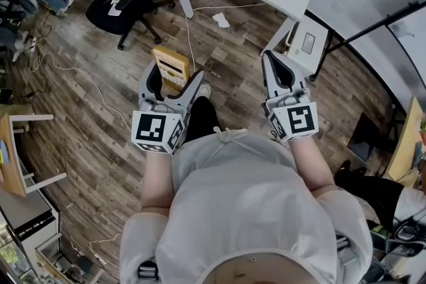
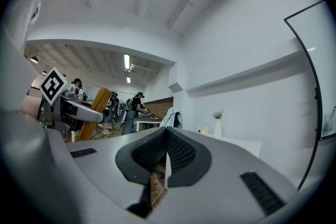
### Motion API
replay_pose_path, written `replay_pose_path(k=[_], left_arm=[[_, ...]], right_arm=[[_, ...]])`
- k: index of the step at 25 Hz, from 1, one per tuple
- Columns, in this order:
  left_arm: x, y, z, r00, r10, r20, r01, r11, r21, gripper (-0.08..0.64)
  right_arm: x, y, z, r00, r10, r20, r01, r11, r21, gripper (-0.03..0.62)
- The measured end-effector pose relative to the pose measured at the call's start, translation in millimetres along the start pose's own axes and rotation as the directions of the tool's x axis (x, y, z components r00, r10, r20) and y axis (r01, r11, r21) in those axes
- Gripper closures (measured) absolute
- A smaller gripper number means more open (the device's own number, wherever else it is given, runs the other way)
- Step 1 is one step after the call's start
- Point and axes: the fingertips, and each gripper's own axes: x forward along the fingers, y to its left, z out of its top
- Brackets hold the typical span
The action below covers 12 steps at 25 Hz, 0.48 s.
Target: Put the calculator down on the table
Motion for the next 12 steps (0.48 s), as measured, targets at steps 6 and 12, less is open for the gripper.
replay_pose_path(k=[6, 12], left_arm=[[66, 75, 13, 0.998, -0.070, -0.008, 0.070, 0.998, -0.003, 0.152], [139, 155, 28, 0.986, -0.167, -0.024, 0.168, 0.986, 0.010, 0.152]], right_arm=[[95, -9, -1, 0.998, -0.049, -0.040, 0.049, 0.999, -0.003, 0.588], [198, -23, 2, 0.990, -0.131, -0.059, 0.131, 0.991, -0.003, 0.588]])
